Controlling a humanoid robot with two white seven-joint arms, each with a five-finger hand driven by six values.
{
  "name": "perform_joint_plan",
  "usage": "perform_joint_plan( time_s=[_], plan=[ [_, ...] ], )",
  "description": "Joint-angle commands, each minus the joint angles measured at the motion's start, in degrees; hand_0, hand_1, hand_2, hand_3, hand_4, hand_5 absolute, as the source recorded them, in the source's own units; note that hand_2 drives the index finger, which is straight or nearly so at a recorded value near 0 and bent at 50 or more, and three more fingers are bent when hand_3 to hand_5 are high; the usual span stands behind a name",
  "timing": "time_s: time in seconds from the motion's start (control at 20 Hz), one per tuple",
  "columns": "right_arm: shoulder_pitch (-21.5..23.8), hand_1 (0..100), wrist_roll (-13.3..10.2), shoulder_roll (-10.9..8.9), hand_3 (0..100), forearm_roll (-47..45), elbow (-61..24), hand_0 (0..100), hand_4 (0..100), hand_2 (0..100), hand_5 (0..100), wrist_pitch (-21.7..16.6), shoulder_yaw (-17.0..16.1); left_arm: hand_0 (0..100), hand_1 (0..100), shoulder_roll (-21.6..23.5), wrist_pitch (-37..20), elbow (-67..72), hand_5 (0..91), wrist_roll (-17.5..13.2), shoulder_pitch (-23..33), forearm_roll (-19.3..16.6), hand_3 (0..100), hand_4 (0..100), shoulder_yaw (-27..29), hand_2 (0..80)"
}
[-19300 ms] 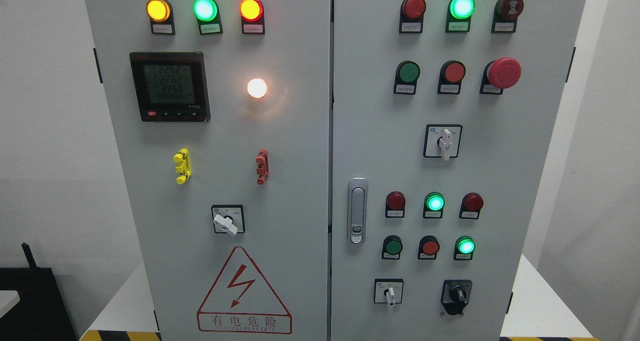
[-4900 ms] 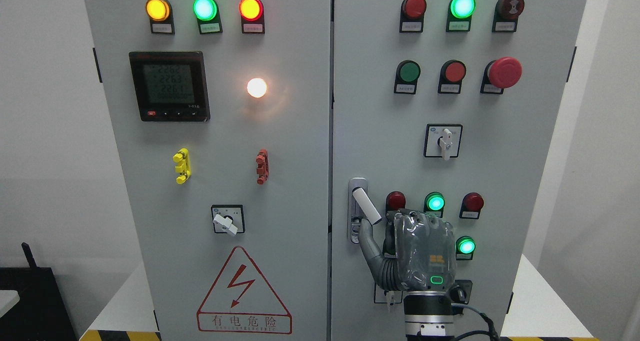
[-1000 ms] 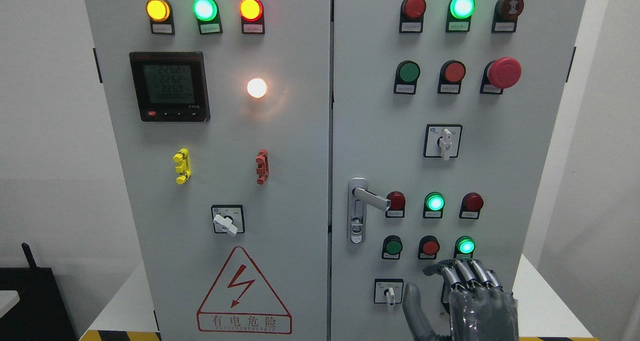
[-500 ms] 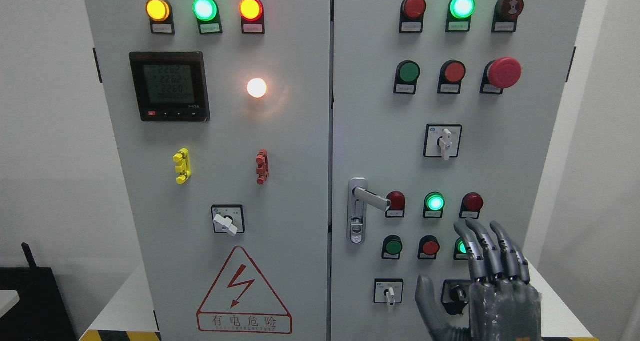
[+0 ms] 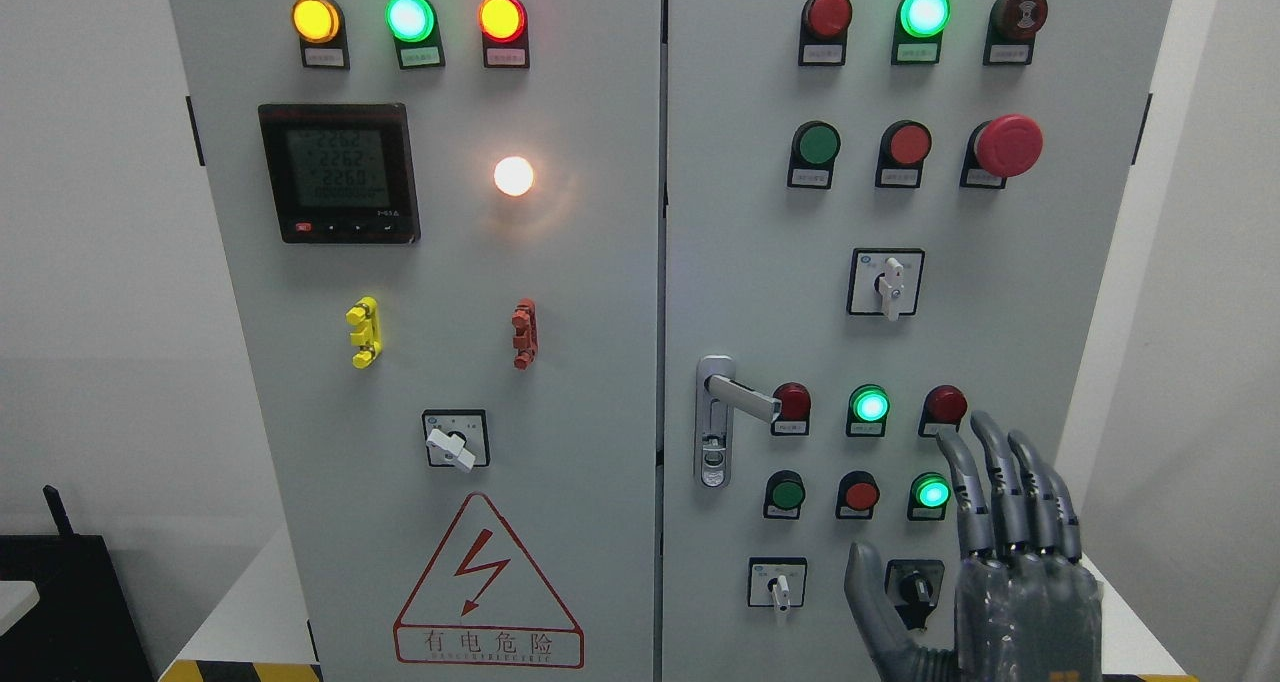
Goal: Release door handle
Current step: 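Withdraw the open right hand away from the handle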
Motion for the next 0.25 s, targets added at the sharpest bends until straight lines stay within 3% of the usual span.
perform_joint_plan(
  time_s=[0.0,0.2],
  plan=[
    [-0.01,23,-0.01,0.18,11,-0.01,-0.63,46,2,12,0,0.00,-0.55,12,39,0.00,0.04,1.32,0.0,-0.05,-0.97,-1.67,0,0,0.60,0.0],
    [0.08,24,-0.01,0.27,12,-0.01,-0.63,46,4,14,0,0.00,-0.55,12,39,0.00,0.04,1.32,0.0,-0.05,-0.97,-1.67,0,0,0.69,0.0]
  ],
)
